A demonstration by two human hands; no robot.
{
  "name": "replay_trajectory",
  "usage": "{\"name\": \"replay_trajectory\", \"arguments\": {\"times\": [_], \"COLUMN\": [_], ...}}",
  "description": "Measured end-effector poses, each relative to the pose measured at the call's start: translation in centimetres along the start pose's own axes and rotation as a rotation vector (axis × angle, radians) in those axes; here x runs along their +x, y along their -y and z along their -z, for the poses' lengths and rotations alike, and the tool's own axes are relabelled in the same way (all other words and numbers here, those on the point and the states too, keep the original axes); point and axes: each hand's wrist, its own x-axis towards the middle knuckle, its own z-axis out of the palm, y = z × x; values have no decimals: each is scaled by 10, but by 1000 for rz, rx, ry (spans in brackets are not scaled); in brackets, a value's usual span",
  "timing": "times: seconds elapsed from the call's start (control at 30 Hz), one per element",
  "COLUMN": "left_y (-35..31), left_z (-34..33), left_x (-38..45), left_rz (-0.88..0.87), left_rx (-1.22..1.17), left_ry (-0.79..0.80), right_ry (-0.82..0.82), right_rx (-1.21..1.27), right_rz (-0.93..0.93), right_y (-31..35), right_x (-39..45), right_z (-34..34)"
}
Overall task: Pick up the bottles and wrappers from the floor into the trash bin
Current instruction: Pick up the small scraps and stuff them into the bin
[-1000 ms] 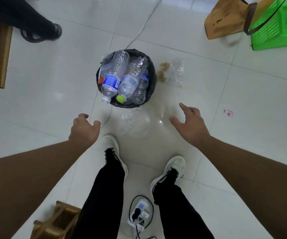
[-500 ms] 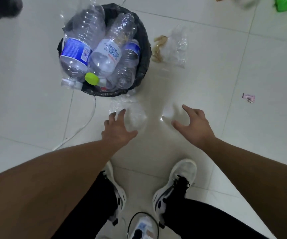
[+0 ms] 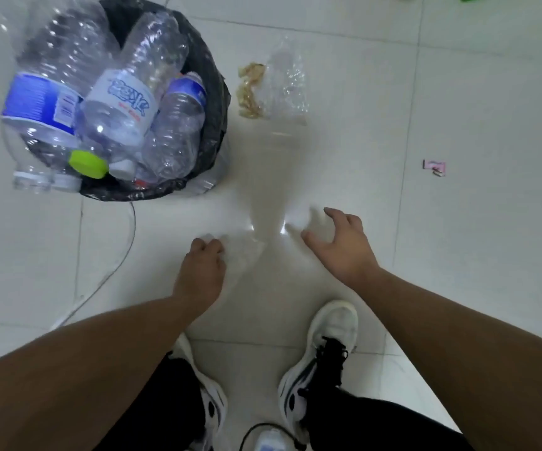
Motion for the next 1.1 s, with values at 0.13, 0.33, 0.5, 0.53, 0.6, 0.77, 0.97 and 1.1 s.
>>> {"name": "replay_trajectory", "arguments": {"times": [0.13, 0.33, 0.5, 0.53, 0.6, 0.77, 0.97, 1.1], "left_y": [-42, -127, -192, -204, -225, -273, -326, -355], "left_z": [61, 155, 197, 202, 211, 223, 216, 213], "left_x": [-48, -88, -102, -104, -105, -105, -106, -104], "left_rz": [54, 169, 73, 26, -56, -46, 34, 94], "left_rx": [100, 115, 160, 207, 211, 190, 117, 108], "left_ry": [24, 18, 64, 86, 74, -23, -36, 10], "right_ry": [-30, -138, -171, -167, -163, -169, -204, -214], "right_rx": [19, 134, 180, 190, 208, 228, 252, 252], "right_rz": [-6, -56, -110, -126, -152, -169, -164, -168], "right_y": [16, 15, -14, -22, -36, -65, -85, -91], "right_x": [-62, -143, -197, -205, -218, -233, -236, -233], "right_z": [67, 158, 203, 210, 223, 263, 313, 326]}}
